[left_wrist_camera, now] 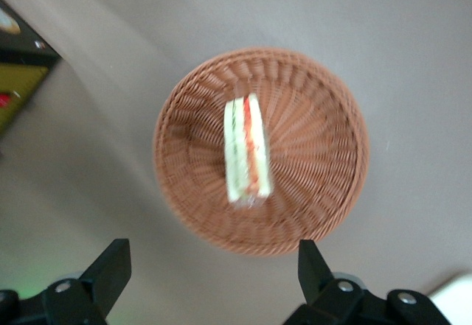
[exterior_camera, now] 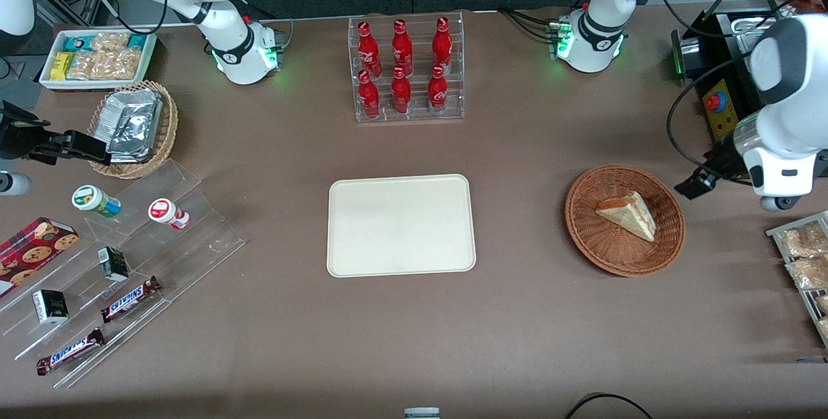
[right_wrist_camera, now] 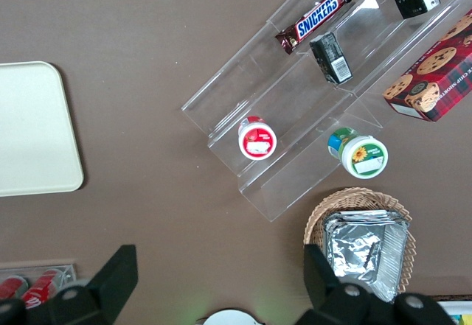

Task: Place sandwich from basket to tray
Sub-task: 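Move the left gripper over the wrapped sandwich in the wicker basket, then lower the open left gripper and close it on the sandwich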

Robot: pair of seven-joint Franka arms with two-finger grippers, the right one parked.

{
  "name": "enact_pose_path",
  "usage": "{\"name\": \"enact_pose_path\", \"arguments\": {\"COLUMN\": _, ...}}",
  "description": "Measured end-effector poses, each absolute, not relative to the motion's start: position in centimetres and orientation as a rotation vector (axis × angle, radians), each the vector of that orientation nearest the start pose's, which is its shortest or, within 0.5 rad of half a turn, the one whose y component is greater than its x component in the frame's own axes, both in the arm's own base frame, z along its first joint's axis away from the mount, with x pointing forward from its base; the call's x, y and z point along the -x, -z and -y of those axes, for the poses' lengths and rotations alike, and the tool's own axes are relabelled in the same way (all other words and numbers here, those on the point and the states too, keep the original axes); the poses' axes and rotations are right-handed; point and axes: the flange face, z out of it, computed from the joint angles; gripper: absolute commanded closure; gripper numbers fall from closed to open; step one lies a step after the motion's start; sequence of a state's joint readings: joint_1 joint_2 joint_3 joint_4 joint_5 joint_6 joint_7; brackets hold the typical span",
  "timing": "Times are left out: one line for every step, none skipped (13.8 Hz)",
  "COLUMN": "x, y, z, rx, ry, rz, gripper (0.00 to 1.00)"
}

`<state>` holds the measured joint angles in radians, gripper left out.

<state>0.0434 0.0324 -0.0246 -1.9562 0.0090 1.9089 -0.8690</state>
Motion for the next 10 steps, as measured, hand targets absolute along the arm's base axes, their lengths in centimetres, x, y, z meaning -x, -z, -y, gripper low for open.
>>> {"name": "enact_pose_path", "arguments": {"x": -55.5, "y": -43.9, "z": -1.1, "rx": 2.775, "ry": -0.083, "rz": 1.395, "gripper": 0.00}}
{"name": "enact_pose_path", "arguments": {"x": -55.2, "y": -42.6, "z": -1.1, "rx": 2.758, "ry": -0.062, "rz": 1.444, "gripper": 0.00}}
{"name": "enact_pose_path", "arguments": {"x": -54.8, "y": -41.3, "z": -1.1, "rx": 2.739, "ry": -0.042, "rz": 1.493, "gripper": 0.00}}
{"name": "enact_pose_path", "arguments": {"x": -54.5, "y": -40.0, "z": -1.1, "rx": 2.718, "ry": -0.023, "rz": 1.544, "gripper": 0.00}}
{"name": "enact_pose_path", "arguments": {"x": -54.1, "y": -38.7, "z": -1.1, "rx": 2.703, "ry": -0.003, "rz": 1.586, "gripper": 0.00}}
{"name": "enact_pose_path", "arguments": {"x": -53.6, "y": -37.5, "z": -1.0, "rx": 2.692, "ry": 0.014, "rz": 1.617, "gripper": 0.00}}
{"name": "enact_pose_path", "arguments": {"x": -53.1, "y": -36.4, "z": -1.0, "rx": 2.679, "ry": 0.024, "rz": 1.649, "gripper": 0.00}}
{"name": "enact_pose_path", "arguments": {"x": -52.7, "y": -35.5, "z": -1.0, "rx": 2.664, "ry": 0.038, "rz": 1.683, "gripper": 0.00}}
{"name": "enact_pose_path", "arguments": {"x": -52.5, "y": -34.9, "z": -1.0, "rx": 2.655, "ry": 0.052, "rz": 1.709, "gripper": 0.00}}
{"name": "enact_pose_path", "arguments": {"x": -52.2, "y": -34.2, "z": -1.0, "rx": 2.651, "ry": 0.064, "rz": 1.724, "gripper": 0.00}}
